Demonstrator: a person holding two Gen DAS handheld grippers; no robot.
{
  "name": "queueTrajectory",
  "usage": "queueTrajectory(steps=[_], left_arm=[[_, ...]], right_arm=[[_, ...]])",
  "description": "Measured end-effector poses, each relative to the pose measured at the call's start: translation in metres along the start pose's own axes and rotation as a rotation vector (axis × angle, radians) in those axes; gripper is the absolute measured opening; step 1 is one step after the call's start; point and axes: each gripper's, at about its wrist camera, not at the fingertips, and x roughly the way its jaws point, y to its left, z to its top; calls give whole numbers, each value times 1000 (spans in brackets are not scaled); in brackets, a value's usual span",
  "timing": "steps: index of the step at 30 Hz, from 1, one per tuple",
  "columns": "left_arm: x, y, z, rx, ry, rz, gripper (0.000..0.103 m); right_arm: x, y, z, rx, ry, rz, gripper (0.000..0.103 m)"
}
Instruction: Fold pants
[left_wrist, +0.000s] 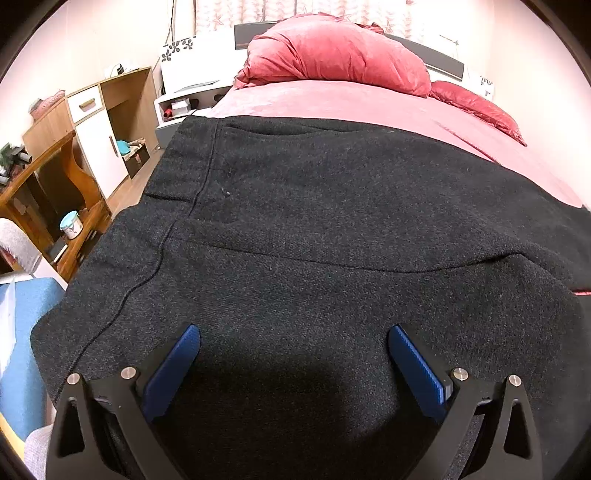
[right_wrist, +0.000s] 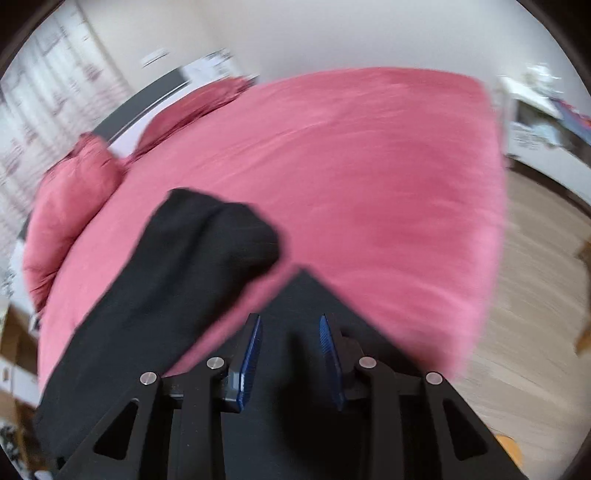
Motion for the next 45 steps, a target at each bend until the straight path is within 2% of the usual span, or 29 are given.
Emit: queueTrajectory(steps=[1, 3, 6, 10, 11, 12, 14, 17, 18, 20, 21, 23, 25, 26, 27, 31, 33, 35, 37, 40, 41, 43, 45], left_arm=[[0, 0, -1, -1, -4, 0, 103], [-1, 1, -3, -2, -8, -3, 103], [-1, 2, -4, -7, -11, -11, 103], [-2, 6, -7, -11, -18, -20, 103], [-3, 6, -7, -10, -18, -20, 103], [-3, 6, -6, -10, -18, -20, 103], [-3, 6, -7, -10, -16, -21, 103], [-3, 7, -7, -11, -17, -24, 103], [-3, 8, -6, -10, -17, -25, 103], [-4, 9, -7, -10, -20, -25, 103], [-4, 9, -8, -10, -22, -26, 103], [-5, 9, -7, -10, -22, -27, 103], [-5, 10, -7, -8, -19, -26, 103], [-5, 10, -7, -6, -19, -25, 103], [-5, 10, -7, -5, -18, -24, 103], [-5, 9, -7, -4, -19, -24, 103], [-5, 8, -7, -3, -19, -23, 103], [-5, 7, -6, -2, -19, -20, 103], [-5, 6, -5, 0, -17, -17, 103], [-5, 6, -5, 1, -17, -16, 103], [-5, 6, -5, 0, -18, -17, 103], [-6, 5, -5, -1, -20, -18, 103], [-6, 6, -6, -3, -21, -22, 103]], right_arm=[[17, 8, 8, 22, 31, 56, 33], [38, 16, 17, 97, 64, 101, 34], [80, -1, 33, 346, 131, 153, 36], [112, -22, 35, 650, 104, 297, 40], [117, -23, 38, 693, 98, 325, 32], [117, -20, 43, 715, 82, 362, 12], [101, 4, 69, 613, 28, 396, 11], [33, 58, 105, 268, -177, 414, 9], [4, 78, 108, 112, -260, 391, 9], [-12, 88, 103, -11, -304, 292, 9], [-6, 83, 99, -28, -270, 227, 9], [35, 50, 86, 47, -104, 103, 10], [69, 22, 68, 124, 41, 37, 14], [82, 10, 56, 166, 92, 7, 14], [89, 1, 46, 201, 116, 13, 14], [88, -7, 33, 304, 92, 72, 13], [84, -2, 47, 339, 105, 99, 12], [66, 20, 72, 341, 49, 206, 12], [36, 66, 102, 205, -43, 299, 12], [-9, 112, 117, -5, -177, 375, 12], [-15, 113, 115, -28, -197, 366, 12], [-7, 98, 105, -30, -200, 294, 12], [27, 66, 92, 67, -105, 189, 13]])
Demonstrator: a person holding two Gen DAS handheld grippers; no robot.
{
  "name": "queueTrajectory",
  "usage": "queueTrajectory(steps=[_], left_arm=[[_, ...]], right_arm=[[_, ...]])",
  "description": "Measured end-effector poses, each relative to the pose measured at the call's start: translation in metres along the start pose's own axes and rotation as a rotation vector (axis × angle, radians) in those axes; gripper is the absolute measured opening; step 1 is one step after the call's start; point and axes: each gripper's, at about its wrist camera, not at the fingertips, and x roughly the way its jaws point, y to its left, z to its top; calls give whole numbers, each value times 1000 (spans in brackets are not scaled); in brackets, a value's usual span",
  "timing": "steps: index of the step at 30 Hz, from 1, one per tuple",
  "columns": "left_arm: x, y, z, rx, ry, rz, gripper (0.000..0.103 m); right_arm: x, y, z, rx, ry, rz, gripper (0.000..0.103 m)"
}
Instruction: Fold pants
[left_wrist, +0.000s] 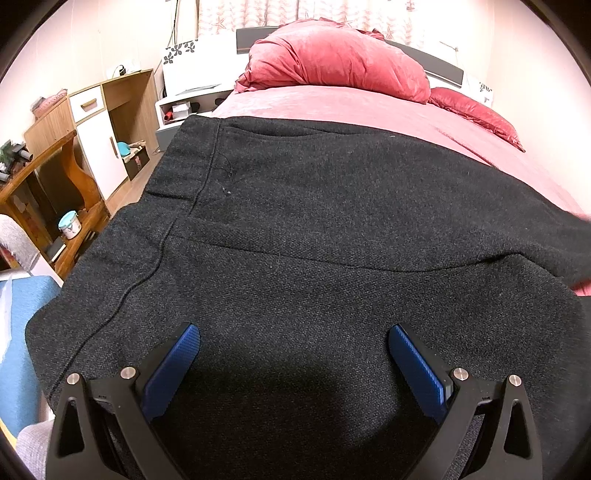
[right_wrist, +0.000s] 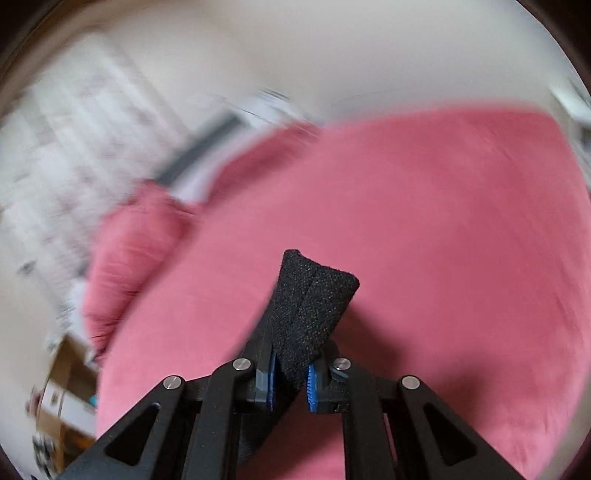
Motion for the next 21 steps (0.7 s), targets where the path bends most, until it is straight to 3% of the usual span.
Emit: queueTrajectory(steps=[2, 4, 6, 9, 12, 14, 21], left_arm=[[0, 1, 0, 0, 1, 0, 103], [0, 1, 0, 2, 2, 4, 103], [0, 0, 0, 3, 2, 5, 103], [-1, 0, 1, 3, 3, 4, 103], [-2, -1, 2, 2, 6, 8, 103], [-4, 0, 2, 2, 15, 11, 103], [-27, 3, -11, 50, 22, 5, 103]], right_arm=[[30, -48, -25, 126, 150, -136, 26], [44, -82, -49, 235, 244, -265, 27], [31, -87, -55, 276, 160, -184, 37], [2, -85, -58, 248, 78, -270, 40], [-27, -76, -66, 194, 5, -267, 40], [-58, -76, -85, 176, 8, -233, 40], [-105, -70, -174, 115, 111, -197, 40]])
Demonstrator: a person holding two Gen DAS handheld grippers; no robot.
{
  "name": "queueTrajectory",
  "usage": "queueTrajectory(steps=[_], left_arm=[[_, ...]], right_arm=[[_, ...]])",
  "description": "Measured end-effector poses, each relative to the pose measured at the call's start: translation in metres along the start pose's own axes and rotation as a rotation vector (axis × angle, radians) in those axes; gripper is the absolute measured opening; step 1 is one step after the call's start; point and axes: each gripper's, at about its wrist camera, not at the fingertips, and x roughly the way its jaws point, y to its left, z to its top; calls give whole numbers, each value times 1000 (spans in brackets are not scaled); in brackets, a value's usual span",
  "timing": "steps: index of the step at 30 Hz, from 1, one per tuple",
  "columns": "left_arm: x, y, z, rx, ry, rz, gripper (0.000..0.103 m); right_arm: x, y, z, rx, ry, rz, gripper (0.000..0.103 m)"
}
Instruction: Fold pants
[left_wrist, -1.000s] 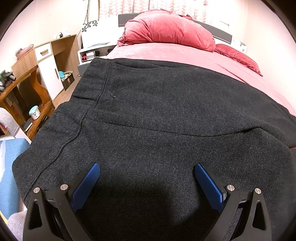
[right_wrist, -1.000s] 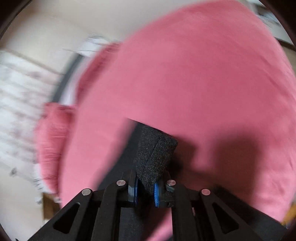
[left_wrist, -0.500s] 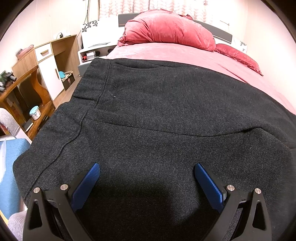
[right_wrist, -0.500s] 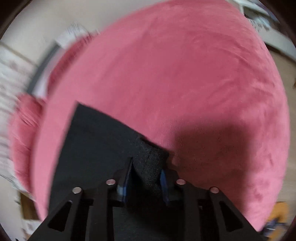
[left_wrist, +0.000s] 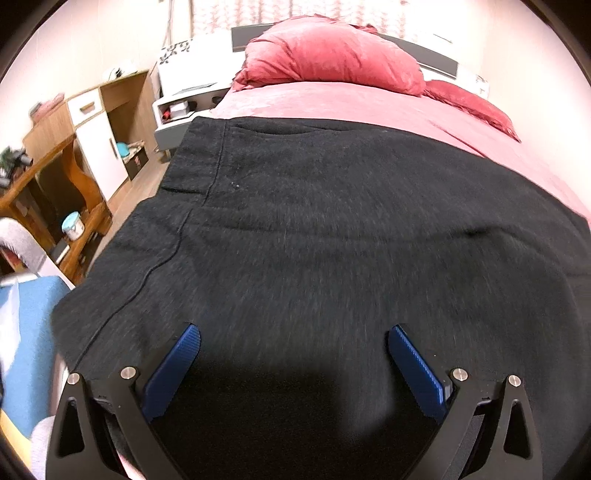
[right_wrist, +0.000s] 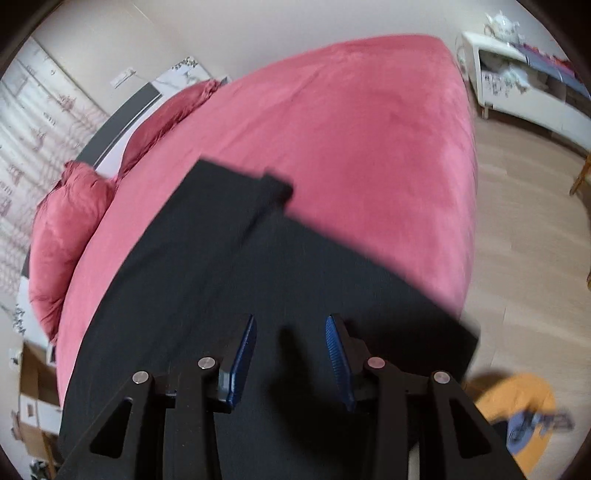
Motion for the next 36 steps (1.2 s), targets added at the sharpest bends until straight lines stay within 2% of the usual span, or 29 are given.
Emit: queueTrajectory(steps=[3, 6, 9, 15, 19, 24, 26, 31, 36], left_arm=[[-14, 3, -12, 35, 3, 0, 103], [-27, 19, -23, -4, 17, -7, 103], [-44, 43, -32, -103, -12, -27, 103], [-68, 103, -38, -356, -56, 3, 103], [-77, 140, -51, -510, -72, 31, 103], [-68, 164, -64, -655, -22, 48, 103], [-60, 159, -62, -661, 9, 25, 103], [-53, 135, -56, -584, 49, -139, 103], [-46, 116, -53, -532, 94, -169, 103]], right_arm=[[-1, 5, -34, 9, 42, 31, 40], [0, 16, -62, -12, 77, 44, 40], [-1, 29, -83, -52, 85, 31, 40], [-10, 37, -108, -90, 98, 10, 40], [-29, 7, -106, 9, 57, -49, 40], [-47, -41, -106, 203, 22, -56, 42], [-44, -50, -104, 236, 27, -10, 43], [-27, -67, -99, 334, 27, 111, 44], [-11, -79, -95, 412, 13, 124, 44]])
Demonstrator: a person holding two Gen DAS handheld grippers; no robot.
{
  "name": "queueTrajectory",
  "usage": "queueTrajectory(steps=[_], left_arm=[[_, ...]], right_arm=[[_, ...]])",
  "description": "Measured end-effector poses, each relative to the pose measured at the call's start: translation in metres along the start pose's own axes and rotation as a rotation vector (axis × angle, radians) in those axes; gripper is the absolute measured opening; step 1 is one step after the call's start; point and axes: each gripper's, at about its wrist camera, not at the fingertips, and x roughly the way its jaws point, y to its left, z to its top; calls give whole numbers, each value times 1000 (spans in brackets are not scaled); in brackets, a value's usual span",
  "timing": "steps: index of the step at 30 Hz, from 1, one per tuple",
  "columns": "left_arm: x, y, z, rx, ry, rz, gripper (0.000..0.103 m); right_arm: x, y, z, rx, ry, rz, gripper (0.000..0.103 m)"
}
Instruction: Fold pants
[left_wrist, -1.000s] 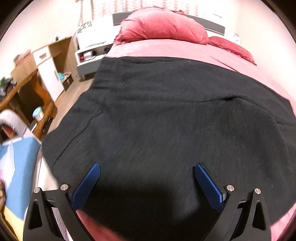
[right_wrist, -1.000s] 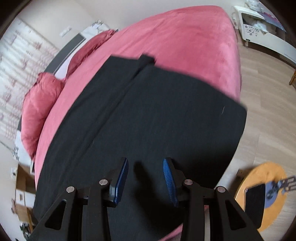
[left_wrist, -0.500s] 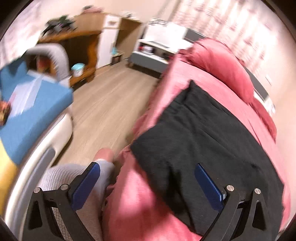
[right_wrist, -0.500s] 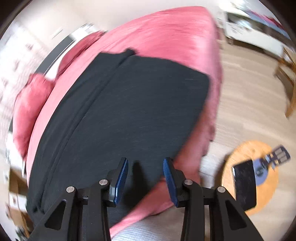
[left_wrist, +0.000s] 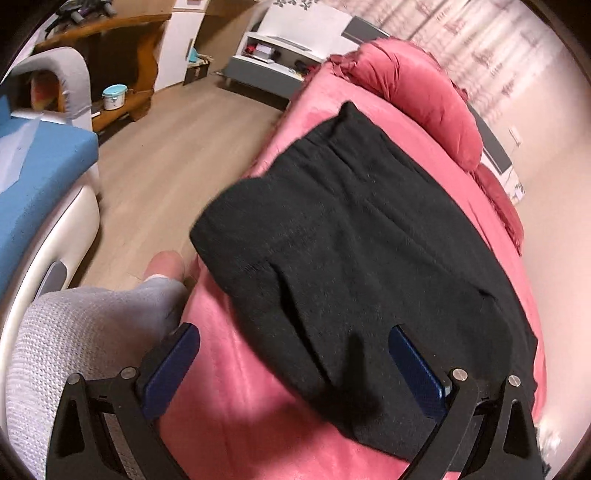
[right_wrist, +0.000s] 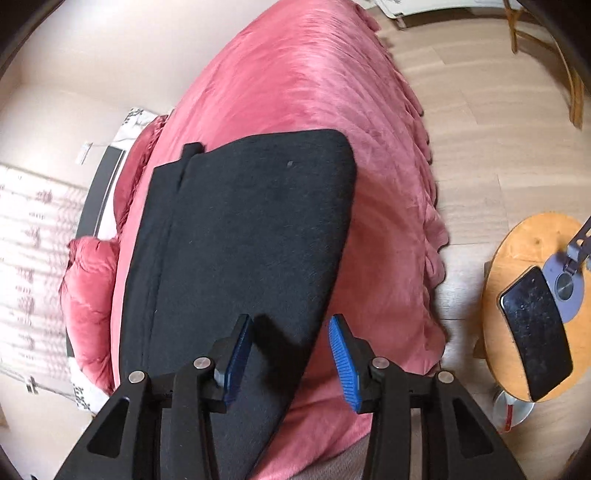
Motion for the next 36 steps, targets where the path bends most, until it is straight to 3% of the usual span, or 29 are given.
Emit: queueTrajectory(steps=[7, 13, 16, 21, 23, 26, 30, 36], left_arm=[[4, 2, -7, -26, 43, -2, 100], [6, -6, -6, -39, 42, -34, 96], [11, -11, -6, -35, 52, -13, 88], [10, -12, 0, -8, 42, 12, 54], [9, -9, 3, -18, 40, -4, 48], [9, 0, 5, -71, 35, -42, 47], [7, 9, 5, -146, -28, -60, 63], [18, 0, 15, -106, -16, -43, 67]], right_arm=[[10, -16, 9, 85, -21, 56, 44], [13, -6, 17, 20, -35, 77, 46], [18, 3, 21, 1, -27, 81, 46], [19, 6, 21, 24, -33, 87, 46], [15, 6, 21, 26, -46, 126, 46], [9, 10, 21, -8, -58, 189, 44], [7, 16, 22, -46, -48, 222, 43], [17, 22, 21, -47, -30, 188, 45]])
